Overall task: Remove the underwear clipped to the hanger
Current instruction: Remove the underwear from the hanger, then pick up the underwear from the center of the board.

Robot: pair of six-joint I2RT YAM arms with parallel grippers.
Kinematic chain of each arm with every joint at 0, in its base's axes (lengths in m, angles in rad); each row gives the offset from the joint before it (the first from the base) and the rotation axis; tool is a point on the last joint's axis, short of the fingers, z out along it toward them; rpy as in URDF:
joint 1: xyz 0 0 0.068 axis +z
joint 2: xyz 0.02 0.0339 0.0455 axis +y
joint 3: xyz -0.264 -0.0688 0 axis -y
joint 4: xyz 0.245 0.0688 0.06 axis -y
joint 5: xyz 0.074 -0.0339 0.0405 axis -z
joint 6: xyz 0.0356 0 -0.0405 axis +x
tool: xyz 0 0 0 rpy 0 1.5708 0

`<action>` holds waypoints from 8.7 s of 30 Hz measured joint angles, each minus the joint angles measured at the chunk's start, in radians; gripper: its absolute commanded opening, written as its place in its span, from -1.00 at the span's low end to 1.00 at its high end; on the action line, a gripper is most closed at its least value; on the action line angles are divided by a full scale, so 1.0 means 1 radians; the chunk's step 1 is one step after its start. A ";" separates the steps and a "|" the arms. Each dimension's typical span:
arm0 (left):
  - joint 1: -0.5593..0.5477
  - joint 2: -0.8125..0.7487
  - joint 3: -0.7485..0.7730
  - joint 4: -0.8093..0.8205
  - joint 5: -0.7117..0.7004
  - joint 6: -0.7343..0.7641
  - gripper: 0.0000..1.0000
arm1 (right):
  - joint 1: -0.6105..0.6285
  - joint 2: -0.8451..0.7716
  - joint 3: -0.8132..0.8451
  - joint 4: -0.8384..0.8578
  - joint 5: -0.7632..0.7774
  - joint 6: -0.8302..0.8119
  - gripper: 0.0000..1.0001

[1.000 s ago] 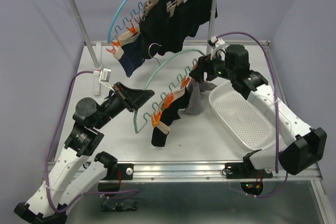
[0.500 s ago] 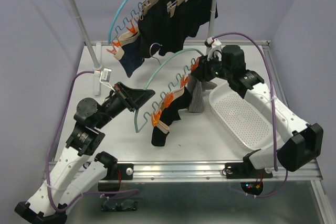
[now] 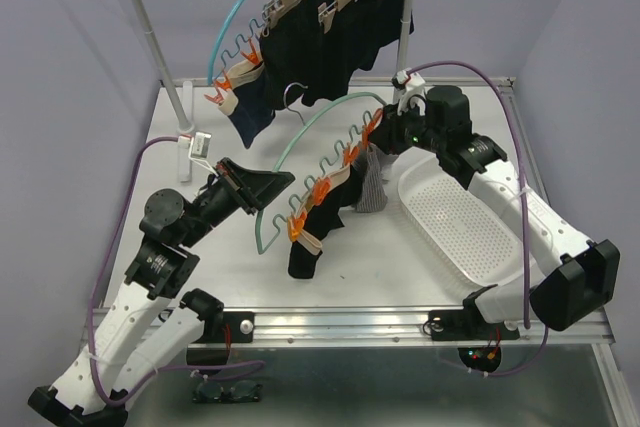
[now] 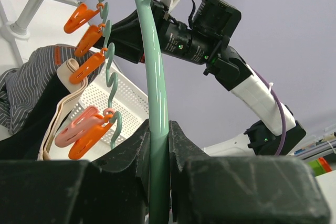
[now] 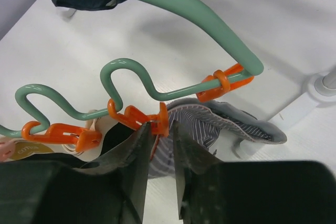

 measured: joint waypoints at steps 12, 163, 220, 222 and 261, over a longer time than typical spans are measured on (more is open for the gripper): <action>0.000 -0.003 0.000 0.000 0.000 -0.001 -1.00 | 0.000 -0.007 0.000 0.011 -0.015 0.001 -0.02; 0.000 -0.064 -0.100 0.222 0.006 -0.351 -1.00 | 0.032 0.123 -0.173 0.647 -0.258 0.124 0.33; 0.000 -0.061 -0.117 0.292 0.030 -0.391 -1.00 | 0.039 0.195 -0.116 0.727 -0.289 0.224 0.71; 0.000 -0.061 -0.117 0.296 0.030 -0.389 -1.00 | 0.038 0.181 -0.126 0.722 -0.276 0.193 1.00; 0.000 -0.153 -0.014 -0.107 0.045 -0.206 -1.00 | 0.054 0.142 -0.334 -0.009 -0.064 -0.910 1.00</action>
